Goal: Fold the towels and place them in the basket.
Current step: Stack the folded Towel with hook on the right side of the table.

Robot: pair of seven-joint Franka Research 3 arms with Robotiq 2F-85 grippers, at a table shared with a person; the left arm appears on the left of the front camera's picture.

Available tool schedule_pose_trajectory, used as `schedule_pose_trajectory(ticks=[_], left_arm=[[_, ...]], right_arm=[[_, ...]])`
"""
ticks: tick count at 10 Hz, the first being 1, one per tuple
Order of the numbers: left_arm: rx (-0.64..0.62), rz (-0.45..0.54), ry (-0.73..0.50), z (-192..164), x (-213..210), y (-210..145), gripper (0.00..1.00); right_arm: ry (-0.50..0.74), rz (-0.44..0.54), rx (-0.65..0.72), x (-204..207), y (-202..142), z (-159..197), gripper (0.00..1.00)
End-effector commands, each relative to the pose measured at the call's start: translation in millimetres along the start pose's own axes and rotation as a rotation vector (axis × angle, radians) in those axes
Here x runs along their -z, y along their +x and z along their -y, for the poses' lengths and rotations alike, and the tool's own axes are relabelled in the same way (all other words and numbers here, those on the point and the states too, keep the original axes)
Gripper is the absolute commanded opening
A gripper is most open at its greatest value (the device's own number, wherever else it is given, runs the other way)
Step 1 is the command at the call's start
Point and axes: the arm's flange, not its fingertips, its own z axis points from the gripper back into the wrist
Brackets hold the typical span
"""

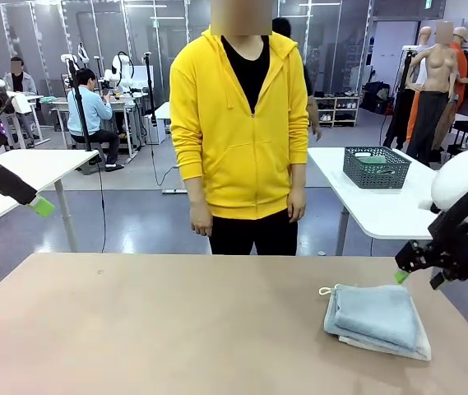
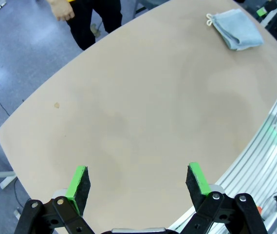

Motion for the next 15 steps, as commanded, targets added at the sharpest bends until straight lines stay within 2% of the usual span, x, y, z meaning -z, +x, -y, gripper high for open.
schedule_pose_trajectory(ticks=[1,2,4,8,13,15], left_arm=[[0.0,-0.002,0.005,0,0,0,1.0],[0.0,-0.002,0.005,0,0,0,1.0],[0.0,-0.002,0.005,0,0,0,1.0],[0.0,-0.002,0.005,0,0,0,1.0],[0.0,-0.002,0.005,0,0,0,1.0],[0.0,-0.002,0.005,0,0,0,1.0]], right_arm=[[-0.036,0.028,-0.117,-27,-8,-29,1.0],[-0.046,0.055,-0.192,-48,-8,-45,1.0],[0.022,0.101,-0.361,-90,-9,-80,1.0],[-0.06,0.122,-0.553,-123,-19,-133,1.0],[-0.07,0.143,-0.628,-124,-28,-153,1.0],[-0.061,0.135,-0.585,-125,-22,-150,1.0]])
